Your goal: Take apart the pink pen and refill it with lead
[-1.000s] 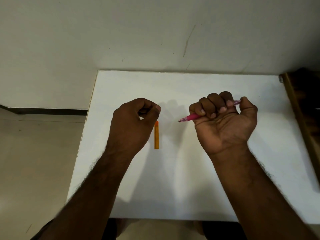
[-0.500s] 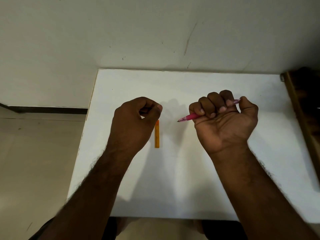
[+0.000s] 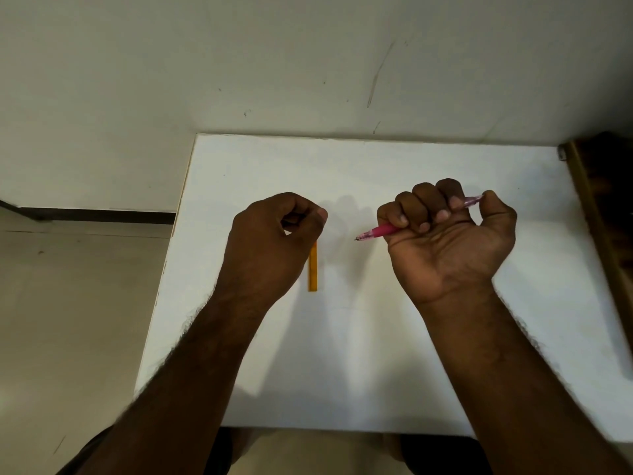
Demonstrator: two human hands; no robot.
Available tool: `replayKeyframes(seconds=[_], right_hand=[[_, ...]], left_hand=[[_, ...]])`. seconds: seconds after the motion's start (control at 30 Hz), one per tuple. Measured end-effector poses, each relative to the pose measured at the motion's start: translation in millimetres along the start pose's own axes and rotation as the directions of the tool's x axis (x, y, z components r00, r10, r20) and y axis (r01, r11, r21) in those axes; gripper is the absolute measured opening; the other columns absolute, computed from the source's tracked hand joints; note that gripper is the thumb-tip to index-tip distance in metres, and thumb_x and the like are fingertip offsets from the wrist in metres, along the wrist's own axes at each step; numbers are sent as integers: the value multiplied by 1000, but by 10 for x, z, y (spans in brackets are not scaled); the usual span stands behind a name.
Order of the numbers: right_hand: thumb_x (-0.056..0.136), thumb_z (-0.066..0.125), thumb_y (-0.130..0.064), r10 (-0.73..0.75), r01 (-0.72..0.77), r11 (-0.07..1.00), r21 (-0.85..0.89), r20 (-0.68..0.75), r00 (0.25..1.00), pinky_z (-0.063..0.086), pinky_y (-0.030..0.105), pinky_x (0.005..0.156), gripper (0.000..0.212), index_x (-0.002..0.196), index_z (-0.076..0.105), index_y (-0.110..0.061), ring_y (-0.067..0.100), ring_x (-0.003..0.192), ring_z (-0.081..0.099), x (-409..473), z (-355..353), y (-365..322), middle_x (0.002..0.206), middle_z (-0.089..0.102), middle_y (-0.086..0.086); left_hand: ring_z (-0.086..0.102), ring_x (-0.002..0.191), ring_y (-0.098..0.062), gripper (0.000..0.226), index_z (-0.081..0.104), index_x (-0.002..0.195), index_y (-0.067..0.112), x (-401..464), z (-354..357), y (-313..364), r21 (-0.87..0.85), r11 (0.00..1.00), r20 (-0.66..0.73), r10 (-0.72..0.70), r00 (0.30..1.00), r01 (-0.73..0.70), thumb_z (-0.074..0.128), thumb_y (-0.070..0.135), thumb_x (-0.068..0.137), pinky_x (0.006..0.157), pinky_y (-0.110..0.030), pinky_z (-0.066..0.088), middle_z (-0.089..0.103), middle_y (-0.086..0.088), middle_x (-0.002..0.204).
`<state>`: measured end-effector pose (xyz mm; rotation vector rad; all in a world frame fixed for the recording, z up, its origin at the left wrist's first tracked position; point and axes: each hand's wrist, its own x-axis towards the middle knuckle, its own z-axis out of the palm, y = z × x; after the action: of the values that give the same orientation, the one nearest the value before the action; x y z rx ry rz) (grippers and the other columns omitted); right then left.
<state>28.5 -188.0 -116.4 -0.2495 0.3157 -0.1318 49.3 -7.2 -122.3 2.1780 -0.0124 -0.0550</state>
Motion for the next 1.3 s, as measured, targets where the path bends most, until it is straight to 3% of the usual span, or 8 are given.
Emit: replayKeyframes(seconds=[0.33, 0.5, 0.8, 0.93, 1.07, 1.2, 1.3], right_hand=[[94, 26, -45, -6, 6, 1000, -8, -20, 1000, 30, 29, 56, 41, 66, 35, -17, 16, 51, 23, 10, -7, -2, 58, 28, -3], [84, 36, -40, -15, 15, 1000, -26, -13, 1000, 32, 29, 56, 30, 66, 35, -17, 16, 50, 24, 10, 3, 0, 58, 29, -3], [87, 33, -40, -15, 15, 1000, -22, -19, 1000, 31, 29, 56, 31, 66, 35, -17, 16, 50, 24, 13, 0, -6, 57, 29, -3], [94, 26, -46, -4, 4, 1000, -13, -29, 1000, 31, 29, 56, 41, 67, 36, -17, 15, 51, 24, 12, -18, 7, 59, 29, -3], [89, 31, -41, -13, 12, 1000, -22, -26, 1000, 31, 28, 56, 33, 65, 36, -17, 16, 50, 24, 18, -4, -3, 57, 29, -3], [95, 24, -46, -8, 7, 1000, -17, -40, 999, 32, 28, 55, 42, 66, 36, -17, 16, 50, 24, 13, -19, 9, 58, 29, -3], [90, 31, -44, -8, 8, 1000, -20, -40, 999, 31, 28, 56, 36, 66, 36, -17, 15, 51, 24, 9, -9, 12, 58, 29, -3]], left_hand=[[61, 80, 14, 12, 74, 85, 26, -5, 3, -8, 5, 1000, 27, 1, 1000, -1, 68, 35, 90, 69, 1, 40, 69, 26, 78], [61, 80, 14, 11, 74, 85, 27, -6, 0, -3, 7, 1000, 36, 1, 999, -1, 68, 35, 90, 68, 1, 39, 70, 25, 78], [63, 81, 10, 13, 74, 87, 26, -18, 3, 11, 8, 1000, 55, -11, 998, 11, 67, 36, 90, 70, 0, 41, 72, 21, 82], [63, 82, 10, 13, 74, 88, 26, -19, 3, 13, 20, 1000, 57, -5, 998, 4, 67, 36, 90, 71, 0, 40, 72, 21, 83], [63, 81, 10, 12, 74, 87, 27, -21, -4, 13, 19, 1000, 61, -6, 998, 5, 67, 36, 90, 70, 0, 40, 72, 21, 81], [64, 82, 9, 13, 74, 88, 26, -22, 0, 14, 10, 1000, 72, -12, 997, 11, 67, 36, 90, 70, 0, 41, 72, 20, 82], [64, 82, 9, 12, 74, 88, 27, -24, 2, 15, 16, 1000, 76, -15, 997, 14, 67, 37, 90, 70, 1, 40, 72, 21, 82]])
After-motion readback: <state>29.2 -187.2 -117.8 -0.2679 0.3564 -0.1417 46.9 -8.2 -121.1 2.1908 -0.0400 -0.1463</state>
